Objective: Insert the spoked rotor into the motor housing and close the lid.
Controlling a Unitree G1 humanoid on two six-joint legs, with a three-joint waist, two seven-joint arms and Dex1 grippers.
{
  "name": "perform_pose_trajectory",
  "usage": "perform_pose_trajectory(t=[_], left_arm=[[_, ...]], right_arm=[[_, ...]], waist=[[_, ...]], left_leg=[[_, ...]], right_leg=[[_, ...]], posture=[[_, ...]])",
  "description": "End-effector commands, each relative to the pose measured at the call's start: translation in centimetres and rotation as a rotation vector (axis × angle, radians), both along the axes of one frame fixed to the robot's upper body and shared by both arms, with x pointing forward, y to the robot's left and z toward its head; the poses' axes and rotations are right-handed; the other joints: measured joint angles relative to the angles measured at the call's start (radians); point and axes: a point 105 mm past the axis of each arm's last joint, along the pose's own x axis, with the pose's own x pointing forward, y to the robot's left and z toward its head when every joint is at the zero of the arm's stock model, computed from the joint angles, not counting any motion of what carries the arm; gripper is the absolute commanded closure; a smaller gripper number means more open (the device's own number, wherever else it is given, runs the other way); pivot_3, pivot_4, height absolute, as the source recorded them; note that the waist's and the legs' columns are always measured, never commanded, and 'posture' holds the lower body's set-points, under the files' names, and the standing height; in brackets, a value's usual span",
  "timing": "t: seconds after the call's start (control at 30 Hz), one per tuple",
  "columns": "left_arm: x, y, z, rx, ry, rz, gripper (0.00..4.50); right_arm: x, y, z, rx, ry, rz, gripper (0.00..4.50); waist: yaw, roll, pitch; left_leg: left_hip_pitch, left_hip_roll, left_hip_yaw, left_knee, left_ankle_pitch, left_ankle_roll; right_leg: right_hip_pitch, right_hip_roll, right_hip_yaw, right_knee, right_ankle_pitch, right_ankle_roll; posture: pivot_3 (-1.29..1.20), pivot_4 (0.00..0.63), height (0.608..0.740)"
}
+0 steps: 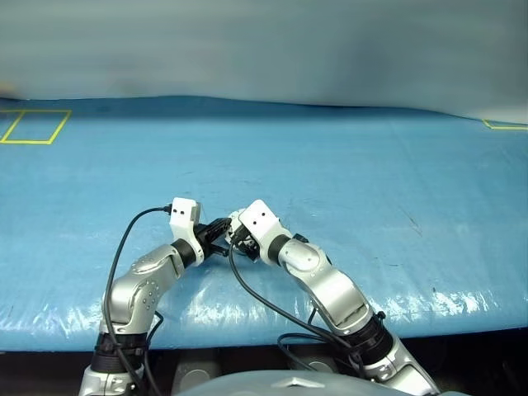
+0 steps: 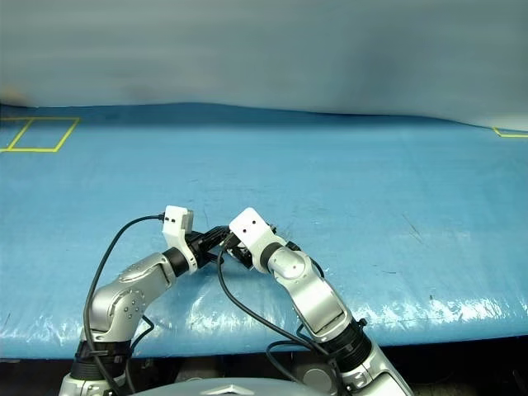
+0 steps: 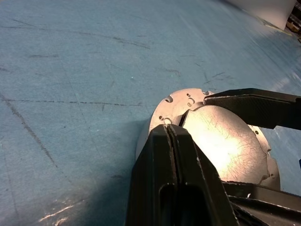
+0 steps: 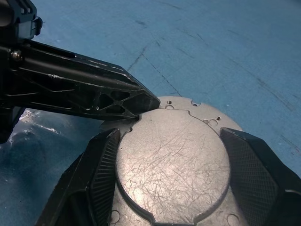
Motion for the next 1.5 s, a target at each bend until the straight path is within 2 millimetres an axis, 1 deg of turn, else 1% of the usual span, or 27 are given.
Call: perform_pose_trajectory(t=[0.03, 0.13, 0.2, 0.23, 0.27, 0.3, 0.4, 0.5, 0.53, 0.63, 0.7, 0.8, 0.87, 1.0, 1.17, 1.3, 1.47, 1.5], left_arm=[[-1.1, -1.8, 0.2, -0.04, 0.0, -0.105, 4.48], [-1.2, -2.1, 0.2, -0.031, -0.002, -0.128, 4.48], [-1.2, -2.0, 0.2, -0.029, -0.002, -0.124, 4.5], [-1.1, -1.9, 0.2, -0.027, -0.003, -0.119, 4.5], [-1.1, -1.8, 0.2, -0.025, -0.005, -0.115, 4.5], [-1.0, -1.7, 0.2, -0.023, -0.006, -0.112, 4.5], [-1.0, -1.3, 0.3, -0.018, -0.011, -0.1, 4.5], [-1.0, -1.1, 0.3, -0.011, -0.014, -0.095, 4.5], [-1.0, -1.1, 0.3, -0.009, -0.015, -0.095, 4.5], [-1.1, -1.0, 0.3, -0.008, -0.016, -0.096, 4.5], [-1.0, -1.0, 0.3, -0.008, -0.017, -0.096, 4.5], [-1.0, -1.1, 0.2, -0.007, -0.017, -0.1, 4.5], [-1.0, -1.1, 0.2, -0.006, -0.017, -0.104, 4.5], [-0.9, -1.1, 0.2, -0.004, -0.02, -0.105, 4.5], [-0.9, -1.2, 0.3, -0.002, -0.027, -0.101, 4.5], [-0.9, -1.1, 0.3, -0.001, -0.027, -0.099, 4.5], [-1.0, -1.1, 0.2, 0.0, -0.026, -0.094, 4.5], [-1.0, -1.1, 0.2, 0.0, -0.026, -0.093, 4.5]], right_arm=[[0.2, -2.5, -3.5, -0.11, 0.101, -0.094, 1.46], [0.1, -2.4, -3.5, -0.097, 0.102, -0.083, 1.46], [-0.1, -2.4, -3.2, -0.073, 0.105, -0.077, 0.74], [-0.1, -2.6, -3.1, -0.064, 0.107, -0.077, 0.5], [-0.2, -2.7, -3.0, -0.055, 0.112, -0.082, 0.14], [-0.2, -3.0, -2.9, -0.042, 0.112, -0.093, 0.06], [-0.6, -3.7, -1.7, 0.045, 0.111, -0.092, 0.06], [-1.8, -4.2, 0.8, 0.268, 0.148, -0.061, 0.06], [-2.1, -4.4, 1.3, 0.313, 0.158, -0.059, 0.06], [-2.6, -5.2, 2.2, 0.488, 0.242, -0.092, 0.06], [-2.8, -5.6, 2.6, 0.578, 0.286, -0.109, 0.06], [-2.9, -5.9, 2.4, 0.696, 0.388, -0.14, 0.06], [-3.0, -5.8, 1.9, 0.769, 0.466, -0.163, 0.06], [-3.0, -5.3, 0.8, 0.871, 0.598, -0.195, 0.06], [-3.1, -4.2, 0.0, 0.975, 0.729, -0.189, 0.06], [-3.0, -3.5, -0.1, 1.065, 0.793, -0.179, 0.06], [-2.8, -2.6, 0.2, 1.129, 0.833, -0.158, 0.06], [-2.7, -2.5, 0.2, 1.146, 0.842, -0.159, 0.23]], waist=[[0.0, 0.001, 0.0], [0.0, 0.001, 0.0], [0.001, 0.001, 0.0], [0.003, 0.001, 0.0], [0.005, 0.001, 0.0], [0.008, 0.001, 0.0], [0.018, 0.001, 0.0], [0.028, 0.001, 0.0], [0.028, 0.001, 0.001], [0.027, 0.003, 0.003], [0.027, 0.004, 0.003], [0.027, 0.005, 0.004], [0.027, 0.005, 0.005], [0.027, 0.006, 0.005], [0.024, 0.007, 0.005], [0.019, 0.006, 0.005], [0.01, 0.007, 0.004], [0.008, 0.007, 0.004]], left_leg=[[0.0, 0.0, 0.0, -0.001, -0.001, -0.001], [0.0, 0.0, 0.0, -0.001, -0.001, -0.001], [-0.001, 0.0, 0.0, -0.001, -0.001, -0.001], [-0.001, 0.0, 0.0, -0.001, -0.001, -0.001], [-0.001, 0.0, 0.0, -0.001, -0.001, -0.001], [-0.002, -0.001, 0.0, -0.001, 0.0, 0.0], [-0.003, -0.001, -0.001, -0.002, -0.003, 0.0], [-0.005, -0.001, -0.001, -0.005, -0.005, 0.001], [-0.006, -0.001, -0.001, -0.005, -0.005, 0.001], [-0.008, -0.001, -0.001, -0.005, -0.006, 0.001], [-0.013, -0.001, -0.002, -0.005, -0.006, 0.002], [-0.013, 0.0, -0.002, -0.004, -0.006, 0.002], [-0.014, 0.0, -0.002, -0.004, -0.006, 0.002], [-0.014, 0.0, -0.002, -0.004, -0.006, 0.002], [-0.014, 0.0, -0.002, -0.003, -0.006, 0.002], [-0.013, 0.0, -0.002, -0.002, -0.006, 0.002], [-0.013, 0.0, -0.002, -0.001, -0.006, 0.002], [-0.013, 0.0, -0.003, -0.001, -0.006, 0.002]], right_leg=[[0.0, 0.0, 0.0, -0.001, 0.0, 0.0], [0.002, 0.0, 0.0, -0.005, 0.0, 0.0], [0.003, 0.0, 0.0, -0.008, 0.0, 0.0], [0.003, 0.0, 0.0, -0.008, 0.0, 0.0], [0.003, -0.001, 0.0, -0.008, 0.0, 0.0], [0.003, -0.001, 0.0, -0.009, 0.0, 0.0], [0.003, -0.001, 0.0, -0.009, 0.0, 0.0], [0.0, 0.0, 0.0, -0.01, 0.0, 0.0], [0.0, 0.0, 0.0, -0.011, -0.001, 0.001], [-0.001, 0.0, 0.0, -0.011, -0.001, 0.001], [-0.002, 0.0, -0.001, -0.009, -0.001, 0.001], [-0.003, 0.001, -0.001, -0.009, -0.001, 0.001], [-0.002, 0.001, -0.001, -0.01, -0.001, 0.001], [-0.002, 0.001, -0.001, -0.01, -0.001, 0.001], [-0.002, 0.001, -0.001, -0.009, -0.001, 0.001], [-0.001, 0.001, -0.001, -0.009, -0.001, 0.001], [0.0, 0.001, -0.001, -0.009, -0.001, 0.002], [0.0, 0.001, -0.001, -0.009, 0.0, 0.002]], posture=[[0.0, 0.15, 0.74], [0.0, 0.15, 0.74], [0.0, 0.15, 0.74], [0.0, 0.15, 0.74], [0.0, 0.15, 0.74], [0.0, 0.15, 0.74], [0.0, 0.15, 0.74], [0.0, 0.15, 0.74], [0.0, 0.15, 0.74], [0.0, 0.15, 0.74], [0.0, 0.15, 0.74], [0.0, 0.15, 0.74], [0.0, 0.15, 0.74], [0.0, 0.15, 0.74], [0.0, 0.15, 0.74], [0.0, 0.15, 0.74], [0.0, 0.15, 0.74], [0.0, 0.15, 0.74]])
